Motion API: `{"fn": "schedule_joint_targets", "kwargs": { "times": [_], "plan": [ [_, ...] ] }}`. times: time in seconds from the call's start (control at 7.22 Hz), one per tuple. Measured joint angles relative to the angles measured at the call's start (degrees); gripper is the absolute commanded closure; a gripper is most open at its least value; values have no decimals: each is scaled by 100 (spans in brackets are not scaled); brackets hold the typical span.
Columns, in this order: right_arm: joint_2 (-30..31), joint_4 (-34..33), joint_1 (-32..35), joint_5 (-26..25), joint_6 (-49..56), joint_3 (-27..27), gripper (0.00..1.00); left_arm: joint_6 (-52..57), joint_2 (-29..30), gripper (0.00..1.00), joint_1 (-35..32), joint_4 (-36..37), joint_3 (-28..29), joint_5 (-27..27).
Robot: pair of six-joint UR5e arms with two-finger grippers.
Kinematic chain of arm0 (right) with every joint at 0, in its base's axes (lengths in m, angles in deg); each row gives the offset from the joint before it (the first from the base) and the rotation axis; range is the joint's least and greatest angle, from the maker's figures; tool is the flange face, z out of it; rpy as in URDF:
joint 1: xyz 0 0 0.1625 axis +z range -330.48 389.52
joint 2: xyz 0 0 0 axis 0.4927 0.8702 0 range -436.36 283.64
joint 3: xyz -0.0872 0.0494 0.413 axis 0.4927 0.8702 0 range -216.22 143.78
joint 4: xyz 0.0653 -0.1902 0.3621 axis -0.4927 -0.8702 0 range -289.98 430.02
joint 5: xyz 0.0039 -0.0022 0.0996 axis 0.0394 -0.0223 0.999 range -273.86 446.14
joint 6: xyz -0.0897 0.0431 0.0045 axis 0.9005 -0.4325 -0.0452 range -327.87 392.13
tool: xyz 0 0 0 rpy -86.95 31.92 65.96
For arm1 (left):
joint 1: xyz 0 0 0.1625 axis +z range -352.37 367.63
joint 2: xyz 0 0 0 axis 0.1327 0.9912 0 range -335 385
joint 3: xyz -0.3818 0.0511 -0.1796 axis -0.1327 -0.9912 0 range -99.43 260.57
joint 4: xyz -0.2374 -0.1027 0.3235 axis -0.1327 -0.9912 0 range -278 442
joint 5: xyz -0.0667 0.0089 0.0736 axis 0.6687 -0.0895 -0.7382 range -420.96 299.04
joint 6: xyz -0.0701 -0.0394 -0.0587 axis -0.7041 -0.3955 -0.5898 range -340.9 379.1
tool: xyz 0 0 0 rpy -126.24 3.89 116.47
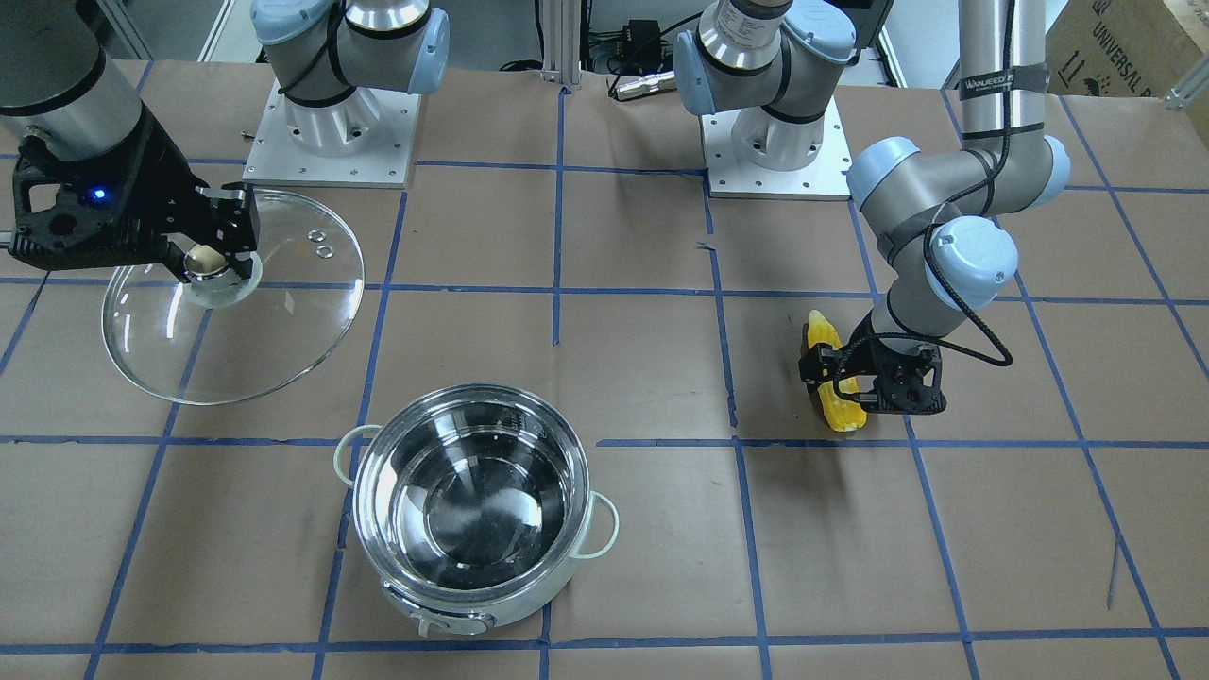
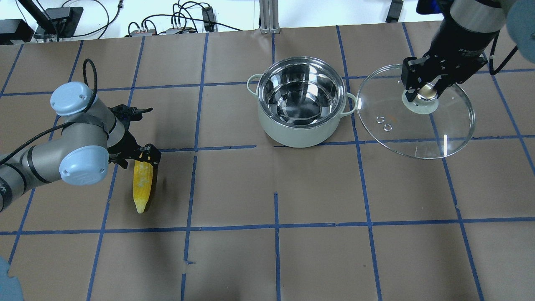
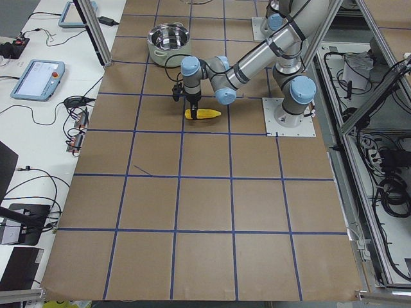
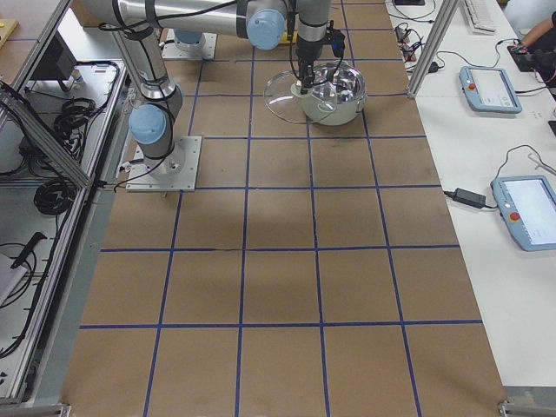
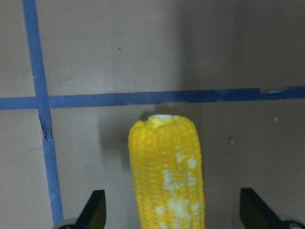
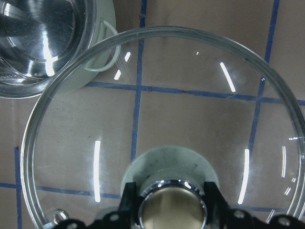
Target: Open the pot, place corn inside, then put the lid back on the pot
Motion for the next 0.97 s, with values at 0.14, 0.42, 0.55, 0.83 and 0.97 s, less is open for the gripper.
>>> {"fn": "schedule_joint_targets", "kwargs": {
  "times": [0.14,0.42,0.55,0.83,0.97],
  "plan": [
    [-19,-44,-1,0,18,-12,68,-15,20,60,-9,-18,-19,-13],
    [-52,-116,-1,0,38,-26,68,-21,43,74,-15,-66,-71,-9],
    [-63,-128,-3,-3,73,-29,68,-26,15,75,-29,-111,-63,-9],
    [-74,-135,-14,-8,158,-20,68,-169,-104,75,-129,-394,83,25],
    [-76,-135,-16,-9,182,-9,68,-398,-183,75,-331,-772,367,34]
  ]
}}
